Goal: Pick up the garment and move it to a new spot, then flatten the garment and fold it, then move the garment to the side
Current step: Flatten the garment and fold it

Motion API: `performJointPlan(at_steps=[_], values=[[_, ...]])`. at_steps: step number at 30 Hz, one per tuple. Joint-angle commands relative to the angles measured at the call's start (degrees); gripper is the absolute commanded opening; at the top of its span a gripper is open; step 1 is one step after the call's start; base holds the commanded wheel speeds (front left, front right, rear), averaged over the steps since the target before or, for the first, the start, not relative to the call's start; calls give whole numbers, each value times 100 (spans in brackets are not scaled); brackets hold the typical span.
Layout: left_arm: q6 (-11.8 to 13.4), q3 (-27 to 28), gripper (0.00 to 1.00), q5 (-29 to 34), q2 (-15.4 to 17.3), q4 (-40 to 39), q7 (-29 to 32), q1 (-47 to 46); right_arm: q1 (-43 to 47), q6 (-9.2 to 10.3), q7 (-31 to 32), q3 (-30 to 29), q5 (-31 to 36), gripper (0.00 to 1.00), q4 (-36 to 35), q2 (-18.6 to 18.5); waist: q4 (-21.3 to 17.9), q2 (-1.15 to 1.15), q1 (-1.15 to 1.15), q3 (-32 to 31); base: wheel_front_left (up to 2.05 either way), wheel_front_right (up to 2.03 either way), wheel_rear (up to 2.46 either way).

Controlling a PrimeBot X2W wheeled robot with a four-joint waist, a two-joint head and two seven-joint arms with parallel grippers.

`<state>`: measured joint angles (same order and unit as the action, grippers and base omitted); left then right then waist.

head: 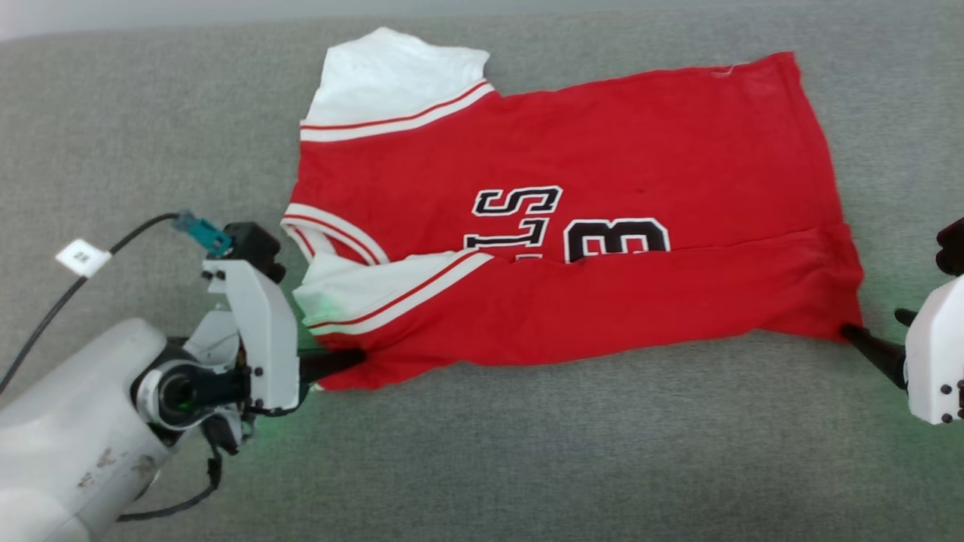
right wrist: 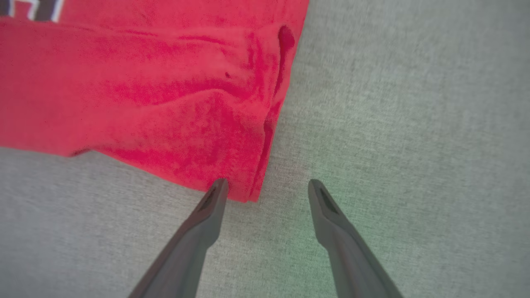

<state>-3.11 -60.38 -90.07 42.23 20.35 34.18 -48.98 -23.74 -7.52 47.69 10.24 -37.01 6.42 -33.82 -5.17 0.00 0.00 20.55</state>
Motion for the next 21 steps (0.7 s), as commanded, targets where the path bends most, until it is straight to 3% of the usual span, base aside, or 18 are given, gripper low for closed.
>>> performJointPlan(at_steps=[1, 4, 5, 6, 14, 21], values=[[-8, -159, 0, 77, -272, 25, -13, 125, -122, 6, 109, 137, 76, 100, 163, 1, 104, 0, 0, 100, 0, 0, 0], [-59, -156, 0, 135, -325, 93, -79, 95, -264, 6, 196, 324, 156, 100, 483, 5, 186, 0, 0, 153, 0, 0, 0], [-85, -151, 0, 138, -325, 131, -112, 106, -274, 6, 213, 404, 119, 40, 565, 29, 205, 0, 0, 155, 0, 0, 0], [-104, -137, 0, 144, -329, 168, -144, 122, -290, 6, 171, 444, 79, 0, 626, 58, 225, 0, 0, 152, 0, 0, 0], [-293, -2, 0, 192, -195, 91, -589, 342, 42, 6, -80, 417, -155, 0, 619, -51, 288, 0, 0, -55, 0, 0, 0], [-324, 42, 0, 186, 471, -751, -908, 868, 830, 6, -270, 33, -388, 0, 20, -284, 253, 0, 0, -265, 0, 0, 0]])
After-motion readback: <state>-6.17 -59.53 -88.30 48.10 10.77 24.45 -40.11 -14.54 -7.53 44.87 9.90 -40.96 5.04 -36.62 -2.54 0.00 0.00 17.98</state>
